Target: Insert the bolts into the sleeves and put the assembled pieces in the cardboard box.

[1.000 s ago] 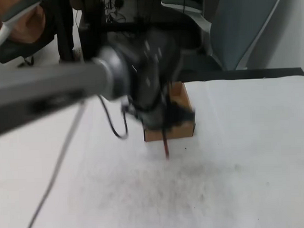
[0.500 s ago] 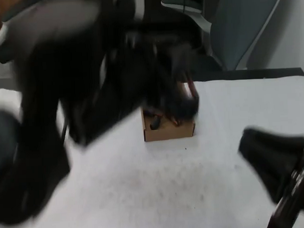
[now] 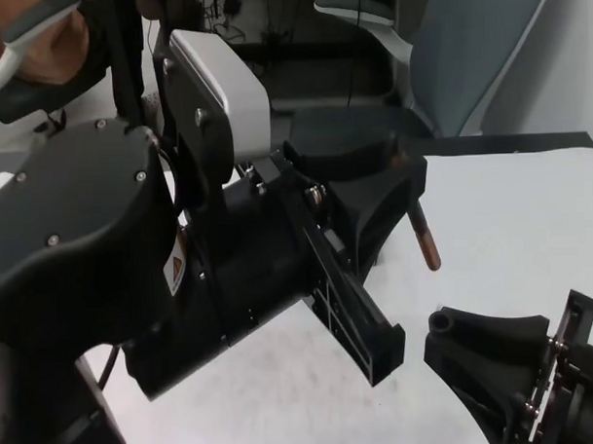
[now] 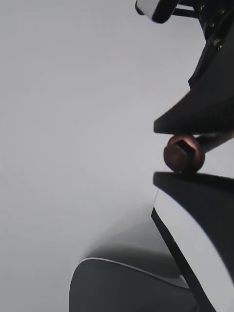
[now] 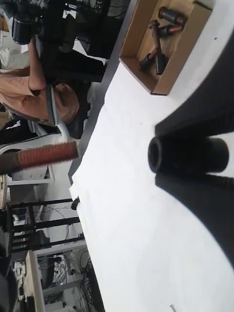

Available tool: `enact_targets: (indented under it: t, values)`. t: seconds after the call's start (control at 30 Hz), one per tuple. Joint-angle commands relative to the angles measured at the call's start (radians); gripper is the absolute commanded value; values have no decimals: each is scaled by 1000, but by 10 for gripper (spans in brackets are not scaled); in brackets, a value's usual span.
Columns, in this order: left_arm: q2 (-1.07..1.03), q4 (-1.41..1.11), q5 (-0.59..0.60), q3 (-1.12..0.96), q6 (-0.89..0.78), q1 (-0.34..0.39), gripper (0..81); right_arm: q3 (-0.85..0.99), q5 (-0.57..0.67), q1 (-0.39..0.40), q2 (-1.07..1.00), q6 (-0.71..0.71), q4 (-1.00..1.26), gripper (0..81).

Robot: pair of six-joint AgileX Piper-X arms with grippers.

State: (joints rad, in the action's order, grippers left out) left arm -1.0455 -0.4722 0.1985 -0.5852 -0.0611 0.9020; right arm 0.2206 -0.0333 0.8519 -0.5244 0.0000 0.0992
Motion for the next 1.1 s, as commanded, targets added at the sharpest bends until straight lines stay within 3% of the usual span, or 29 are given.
enact_targets:
  t: [0.0,0.3,0.53,1.07]
  values:
    - [14,15,12,-1,-3,6,53,4,-15,4,-6,-12,18,6]
    - [14,118,59,-1,2,6,53,4,-2,4,-6,-33,18,6]
    - [14,125,59,-1,2,6,53,4,83,4,-6,0,29,6]
    - [14,200,103,-1,-29,9,53,4,84,4,-9,0,32,6]
